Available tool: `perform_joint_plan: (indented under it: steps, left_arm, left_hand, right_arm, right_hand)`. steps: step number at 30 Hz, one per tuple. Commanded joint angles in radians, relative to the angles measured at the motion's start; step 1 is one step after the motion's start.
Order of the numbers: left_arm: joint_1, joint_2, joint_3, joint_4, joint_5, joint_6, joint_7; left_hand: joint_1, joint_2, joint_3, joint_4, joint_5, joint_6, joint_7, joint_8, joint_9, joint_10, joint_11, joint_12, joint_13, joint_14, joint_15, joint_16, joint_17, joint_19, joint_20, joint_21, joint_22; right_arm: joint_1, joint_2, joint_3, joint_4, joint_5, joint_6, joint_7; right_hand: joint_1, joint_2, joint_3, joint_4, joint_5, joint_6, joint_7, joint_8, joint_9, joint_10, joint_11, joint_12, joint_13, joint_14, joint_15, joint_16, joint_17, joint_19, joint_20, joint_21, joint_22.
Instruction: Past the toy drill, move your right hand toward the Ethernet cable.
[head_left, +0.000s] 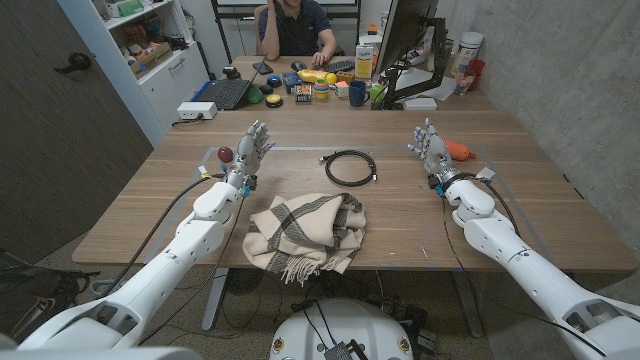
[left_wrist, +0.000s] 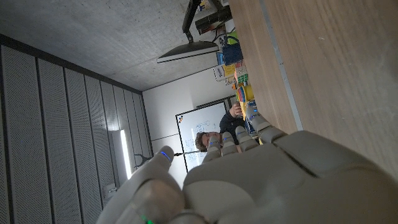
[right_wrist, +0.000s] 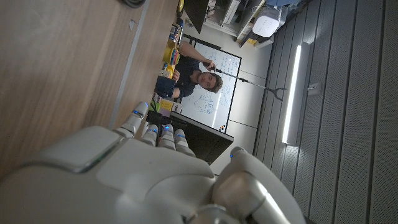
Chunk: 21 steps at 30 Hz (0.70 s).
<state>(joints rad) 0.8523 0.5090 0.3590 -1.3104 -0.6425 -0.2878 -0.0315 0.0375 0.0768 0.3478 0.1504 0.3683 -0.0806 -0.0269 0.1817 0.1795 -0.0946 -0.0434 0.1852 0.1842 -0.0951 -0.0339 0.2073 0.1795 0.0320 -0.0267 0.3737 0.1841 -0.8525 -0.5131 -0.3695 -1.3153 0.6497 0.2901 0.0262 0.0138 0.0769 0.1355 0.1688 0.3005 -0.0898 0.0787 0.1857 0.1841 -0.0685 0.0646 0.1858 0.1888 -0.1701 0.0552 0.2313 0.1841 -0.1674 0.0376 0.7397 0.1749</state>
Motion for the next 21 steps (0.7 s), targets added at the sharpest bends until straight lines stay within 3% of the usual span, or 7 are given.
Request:
perform_joint_plan:
  steps: [1, 9, 21]
  left_arm:
    - [0.030, -0.033, -0.057, -0.021, 0.037, 0.020, -0.019]
    - [0.029, -0.060, -0.086, -0.009, 0.061, 0.030, -0.042]
    - [0.026, -0.093, -0.123, 0.012, 0.088, 0.032, -0.065]
  left_hand:
    - [0.000, 0.017, 0.007, 0.000, 0.005, -0.008, -0.003, 0.006, 0.005, -0.010, -0.001, 0.004, 0.004, -0.009, 0.003, 0.007, 0.005, -0.001, -0.010, 0.004, 0.005]
    - [0.000, 0.017, 0.006, 0.000, 0.006, -0.008, -0.003, 0.006, 0.005, -0.011, -0.002, 0.004, 0.004, -0.010, 0.002, 0.006, 0.005, -0.001, -0.008, 0.002, 0.005]
    - [0.000, 0.018, 0.005, 0.000, 0.006, -0.009, -0.003, 0.006, 0.005, -0.011, -0.003, 0.004, 0.004, -0.010, 0.003, 0.006, 0.005, 0.000, -0.007, 0.000, 0.005]
  right_arm:
    - [-0.006, 0.001, 0.002, -0.008, -0.002, 0.001, -0.002]
    - [0.012, 0.011, 0.000, 0.008, -0.008, 0.009, 0.003]
    - [0.095, 0.043, -0.019, 0.075, -0.040, 0.048, 0.035]
  right_hand:
    - [0.005, 0.065, 0.000, 0.005, 0.006, -0.008, 0.002, 0.006, 0.004, -0.005, 0.007, 0.006, 0.003, -0.014, 0.000, 0.006, 0.003, -0.033, 0.003, 0.003, 0.003]
    - [0.005, 0.065, -0.001, 0.005, 0.006, -0.009, -0.001, 0.005, 0.004, -0.005, 0.009, 0.006, 0.003, -0.015, 0.001, 0.005, 0.003, -0.033, 0.002, 0.000, 0.003]
    - [0.006, 0.066, -0.002, 0.005, 0.007, -0.014, -0.007, 0.004, 0.004, -0.010, 0.007, 0.005, 0.003, -0.015, 0.000, 0.003, 0.003, -0.031, 0.005, -0.007, 0.003]
